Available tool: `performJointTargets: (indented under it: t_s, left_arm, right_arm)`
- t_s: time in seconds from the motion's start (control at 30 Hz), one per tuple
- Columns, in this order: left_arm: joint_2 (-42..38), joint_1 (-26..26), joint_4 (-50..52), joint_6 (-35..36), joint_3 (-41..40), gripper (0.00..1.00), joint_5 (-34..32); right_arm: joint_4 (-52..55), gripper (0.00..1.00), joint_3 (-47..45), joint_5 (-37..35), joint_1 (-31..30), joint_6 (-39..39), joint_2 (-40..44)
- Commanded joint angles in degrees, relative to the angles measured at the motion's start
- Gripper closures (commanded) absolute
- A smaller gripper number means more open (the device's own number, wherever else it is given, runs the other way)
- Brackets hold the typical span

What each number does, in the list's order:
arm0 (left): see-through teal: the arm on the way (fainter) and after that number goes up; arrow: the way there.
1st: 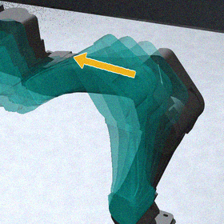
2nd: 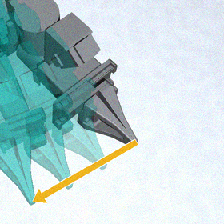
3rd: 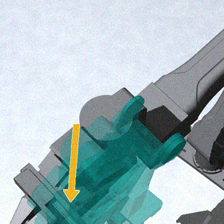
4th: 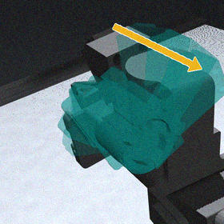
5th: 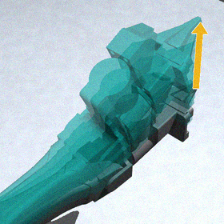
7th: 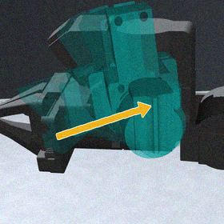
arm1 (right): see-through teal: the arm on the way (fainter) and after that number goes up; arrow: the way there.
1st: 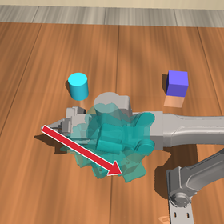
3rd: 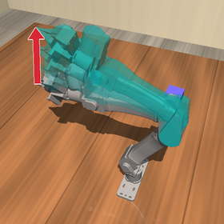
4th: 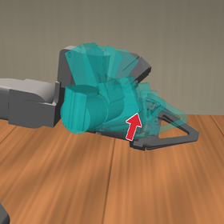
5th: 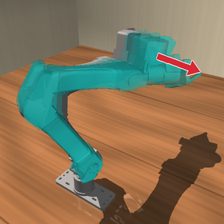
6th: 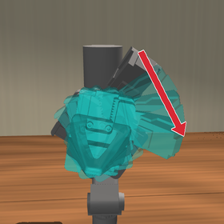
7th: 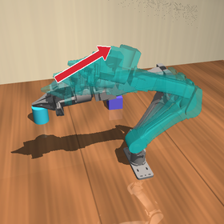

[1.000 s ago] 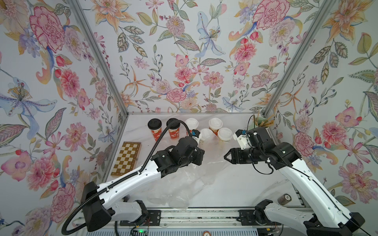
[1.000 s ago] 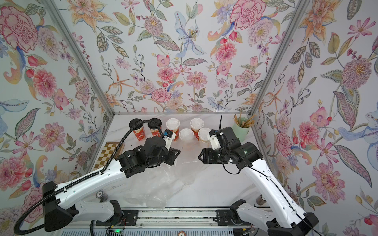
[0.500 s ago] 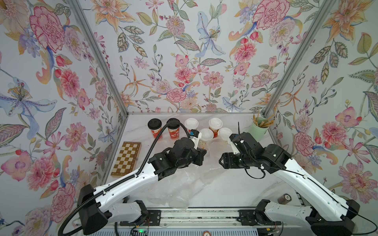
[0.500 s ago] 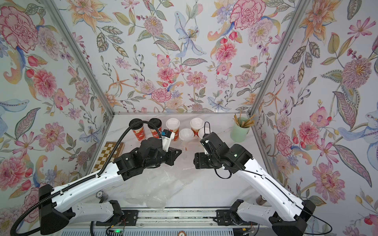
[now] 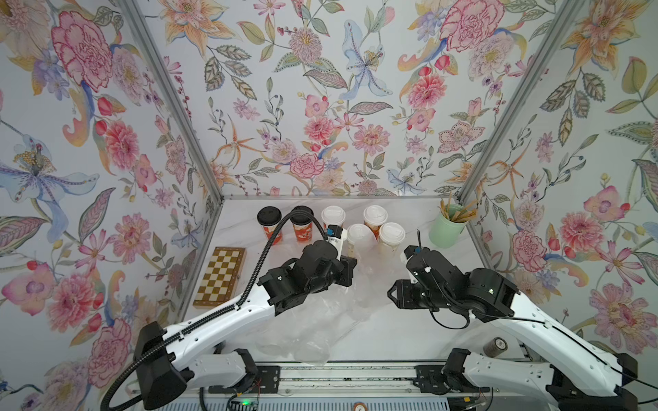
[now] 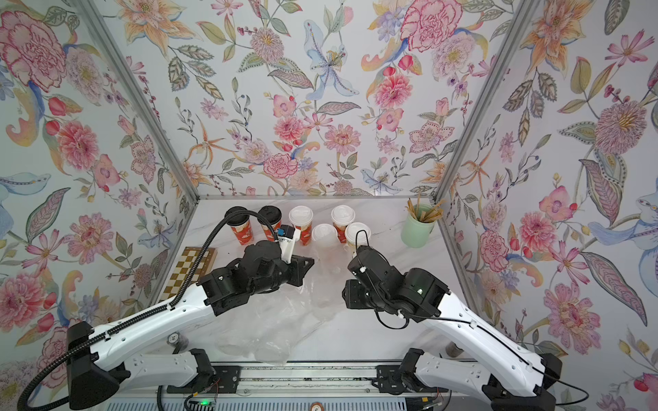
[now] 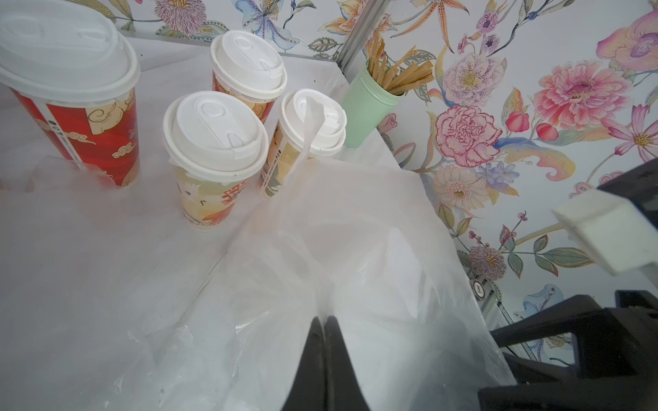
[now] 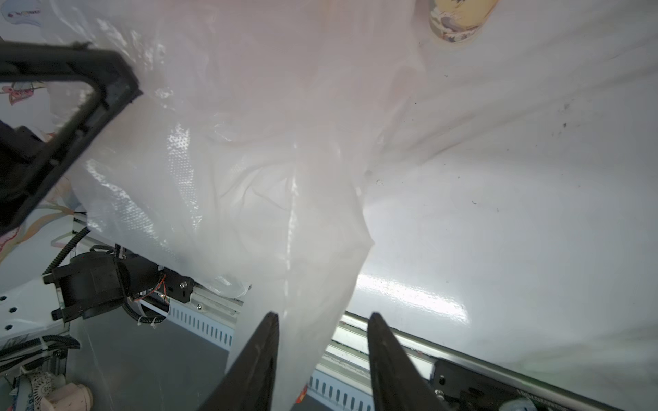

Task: Pack milk tea into plastic carrier bags
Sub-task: Adjust the plastic carrier bag at the center of the board.

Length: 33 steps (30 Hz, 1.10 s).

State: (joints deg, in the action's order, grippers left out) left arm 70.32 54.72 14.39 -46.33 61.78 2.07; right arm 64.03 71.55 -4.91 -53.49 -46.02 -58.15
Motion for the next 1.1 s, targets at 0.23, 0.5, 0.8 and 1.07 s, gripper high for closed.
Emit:
performJointTargets:
  t_s: [0.23,0.5,0.8,1.07]
  left_arm:
    - [-4.16,0.80,1.47,-1.98,-1.77,1.00,-2.04]
    - [-4.60,3.78,-0.62,-5.61,-5.51,1.00,-3.18]
    - [-3.11,4.46,4.40,-3.45,-2.55,0.66,-7.40]
    - [-2.66,4.15,8.42,0.78,2.73,0.51,-10.42]
  right_arm:
    - [1.27,0.92,2.25,-2.98,6.25,10.32,-1.79]
    - [1.23,1.00,2.10,-0.21,7.16,14.29,-1.07]
    - [-0.15,0.96,-1.96,3.83,7.09,14.17,-1.90]
    - [-1.80,0.65,-0.14,4.54,7.18,13.96,-1.32]
